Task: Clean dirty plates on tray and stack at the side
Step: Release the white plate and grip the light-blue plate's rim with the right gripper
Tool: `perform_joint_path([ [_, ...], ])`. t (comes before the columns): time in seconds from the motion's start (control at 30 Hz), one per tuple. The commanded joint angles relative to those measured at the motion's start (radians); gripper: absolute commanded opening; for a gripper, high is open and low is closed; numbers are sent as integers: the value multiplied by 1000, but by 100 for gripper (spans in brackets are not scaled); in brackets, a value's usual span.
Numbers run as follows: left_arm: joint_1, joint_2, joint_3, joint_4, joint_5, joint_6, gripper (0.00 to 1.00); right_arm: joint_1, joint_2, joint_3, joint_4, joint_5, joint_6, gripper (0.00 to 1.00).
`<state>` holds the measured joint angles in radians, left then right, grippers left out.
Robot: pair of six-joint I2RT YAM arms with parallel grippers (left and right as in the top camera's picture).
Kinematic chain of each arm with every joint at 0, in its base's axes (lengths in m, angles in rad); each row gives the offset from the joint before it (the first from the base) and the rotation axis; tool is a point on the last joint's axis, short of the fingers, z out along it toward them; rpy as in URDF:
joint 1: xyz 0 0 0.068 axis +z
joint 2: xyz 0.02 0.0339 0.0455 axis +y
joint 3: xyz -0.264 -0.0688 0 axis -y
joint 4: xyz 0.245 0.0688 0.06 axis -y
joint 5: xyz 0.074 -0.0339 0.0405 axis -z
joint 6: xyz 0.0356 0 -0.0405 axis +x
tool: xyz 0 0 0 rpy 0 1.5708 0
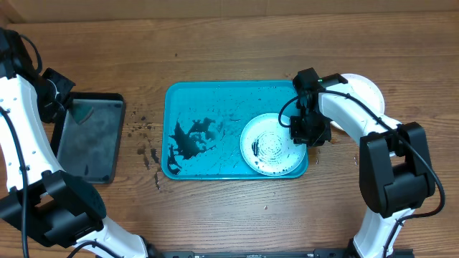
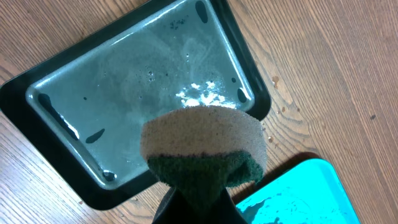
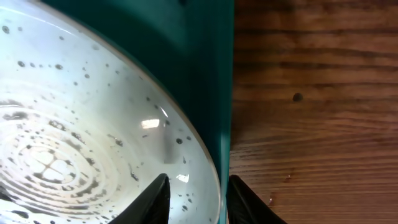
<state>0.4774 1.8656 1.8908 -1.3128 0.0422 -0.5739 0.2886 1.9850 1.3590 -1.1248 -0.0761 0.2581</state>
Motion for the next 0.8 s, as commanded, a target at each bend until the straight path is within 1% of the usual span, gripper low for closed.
perform_joint_path([
  [0.0,-8,6,-3,1,11,13,4,4,-31,3,9,-48,5,32],
  [0.2,-8,6,-3,1,11,13,4,4,-31,56,-32,-48,8,32],
  [0.47,-8,6,-3,1,11,13,4,4,-31,56,-37,-48,8,31],
  [0.63,-8,6,-3,0,13,13,4,6,-31,40,-11,-49,8,31],
  [0.77,-8,6,-3,2,33,21,4,11,-31,10,18,-86,9,31],
])
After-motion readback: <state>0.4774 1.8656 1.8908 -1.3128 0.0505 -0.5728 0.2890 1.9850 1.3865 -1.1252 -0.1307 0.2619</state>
